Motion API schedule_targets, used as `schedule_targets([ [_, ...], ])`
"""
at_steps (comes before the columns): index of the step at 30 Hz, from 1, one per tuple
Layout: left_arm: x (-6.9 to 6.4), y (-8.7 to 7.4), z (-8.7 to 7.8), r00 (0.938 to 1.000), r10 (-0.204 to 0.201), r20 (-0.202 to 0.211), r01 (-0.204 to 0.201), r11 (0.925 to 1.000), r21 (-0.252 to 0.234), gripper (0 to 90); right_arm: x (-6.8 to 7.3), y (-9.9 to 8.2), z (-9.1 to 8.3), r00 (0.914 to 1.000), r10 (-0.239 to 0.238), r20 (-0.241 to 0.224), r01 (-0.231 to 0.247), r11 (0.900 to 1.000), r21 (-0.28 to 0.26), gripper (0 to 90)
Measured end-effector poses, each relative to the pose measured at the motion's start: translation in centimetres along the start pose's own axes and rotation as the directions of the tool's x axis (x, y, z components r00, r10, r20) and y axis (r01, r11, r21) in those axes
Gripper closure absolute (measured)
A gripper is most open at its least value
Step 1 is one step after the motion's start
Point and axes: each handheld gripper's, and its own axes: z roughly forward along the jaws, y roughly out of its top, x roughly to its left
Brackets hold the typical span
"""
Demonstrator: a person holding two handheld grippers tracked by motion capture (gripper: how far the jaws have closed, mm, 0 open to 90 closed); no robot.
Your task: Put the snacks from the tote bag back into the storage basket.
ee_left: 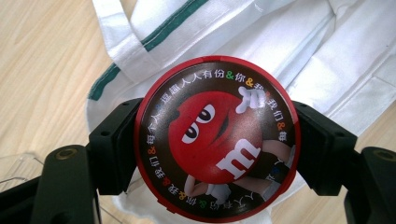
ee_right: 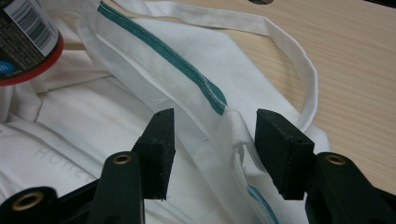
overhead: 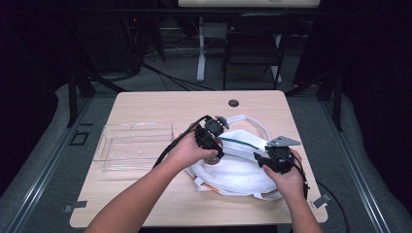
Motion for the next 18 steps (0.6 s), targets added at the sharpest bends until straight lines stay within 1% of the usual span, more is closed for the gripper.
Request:
schedule_targets([
  [6,0.4,-0.1,-1.0,0.9999,0.002,-0.015,-0.002,1.0,0.002,25.6,0.0,0.0,0.0,1.0,0.0,0.003,0.0,1.0,0.003,48.3],
  [9,0.6,-0.1,-1.6,1.0,0.0,-0.008,0.0,1.0,-0.001,25.5,0.0,0.0,0.0,1.0,-0.001,0.0,0.001,1.0,0.003,48.3],
  [11,0.7,-0.1,-2.0,0.9999,-0.001,-0.013,0.001,1.0,-0.001,25.5,0.1,0.0,0.1,1.0,-0.001,0.002,0.001,1.0,0.004,48.3],
  [18,1.1,-0.2,-2.7,0.9998,-0.001,-0.019,0.001,1.0,0.007,25.5,0.1,0.0,0.1,1.0,0.001,-0.001,-0.001,1.0,0.003,48.3],
])
